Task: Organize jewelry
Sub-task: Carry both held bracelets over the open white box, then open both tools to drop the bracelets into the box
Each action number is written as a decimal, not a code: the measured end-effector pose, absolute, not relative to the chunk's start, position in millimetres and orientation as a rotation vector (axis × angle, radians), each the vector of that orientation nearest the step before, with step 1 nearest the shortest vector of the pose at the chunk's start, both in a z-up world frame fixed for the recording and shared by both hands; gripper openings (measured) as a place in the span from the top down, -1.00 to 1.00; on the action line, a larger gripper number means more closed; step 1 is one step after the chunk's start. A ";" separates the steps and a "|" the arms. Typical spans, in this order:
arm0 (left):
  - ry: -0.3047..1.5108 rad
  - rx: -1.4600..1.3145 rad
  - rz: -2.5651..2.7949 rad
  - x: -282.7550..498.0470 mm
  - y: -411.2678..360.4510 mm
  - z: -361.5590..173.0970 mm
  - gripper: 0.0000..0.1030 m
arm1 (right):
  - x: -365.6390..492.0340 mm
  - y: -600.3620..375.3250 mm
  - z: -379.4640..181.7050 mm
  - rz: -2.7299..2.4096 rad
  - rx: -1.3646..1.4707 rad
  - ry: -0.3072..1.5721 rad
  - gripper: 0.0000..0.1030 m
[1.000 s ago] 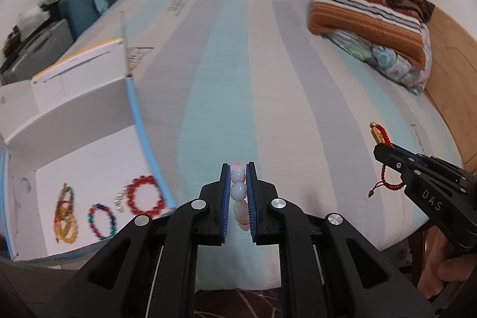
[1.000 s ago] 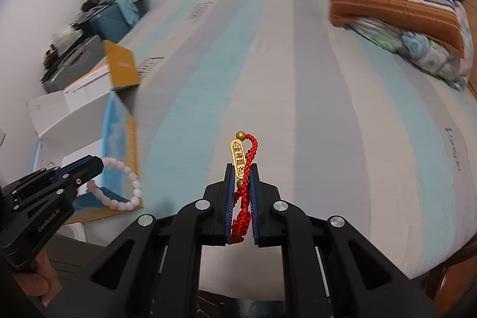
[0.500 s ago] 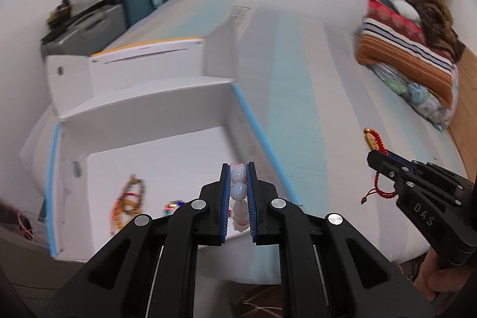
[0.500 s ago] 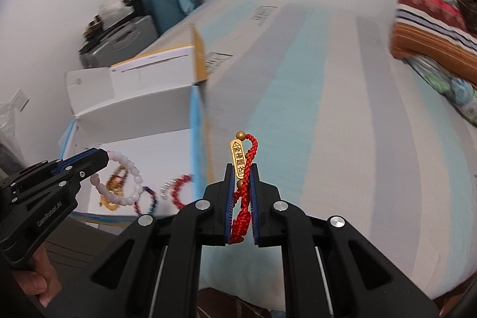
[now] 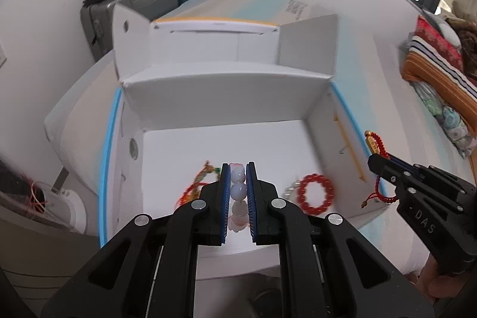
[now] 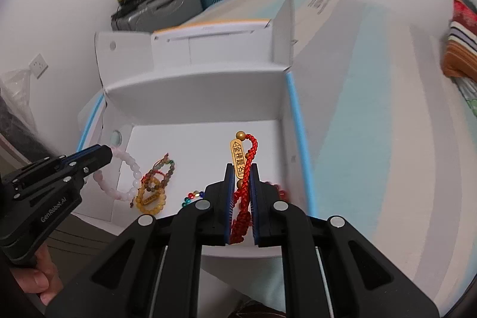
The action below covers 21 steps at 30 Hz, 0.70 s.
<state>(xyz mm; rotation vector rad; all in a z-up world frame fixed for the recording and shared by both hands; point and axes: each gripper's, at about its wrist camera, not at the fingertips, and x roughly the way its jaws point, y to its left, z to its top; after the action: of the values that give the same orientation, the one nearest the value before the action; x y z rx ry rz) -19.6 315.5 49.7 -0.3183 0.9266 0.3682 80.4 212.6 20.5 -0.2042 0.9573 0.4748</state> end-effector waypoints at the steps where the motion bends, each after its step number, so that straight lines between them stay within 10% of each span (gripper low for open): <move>1: 0.935 -0.323 0.373 -19.5 320.1 45.5 0.80 | 82.7 218.7 14.2 0.478 -0.212 0.971 0.83; 21: 1.086 -0.368 0.385 0.1 360.8 -26.6 0.75 | 114.1 259.0 -68.6 0.464 -0.277 1.166 0.67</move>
<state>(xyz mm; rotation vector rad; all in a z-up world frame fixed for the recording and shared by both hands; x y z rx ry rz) 0.1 360.8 -26.6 -0.3677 1.0863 0.3847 114.1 259.0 -68.6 -0.2771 1.1662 0.4640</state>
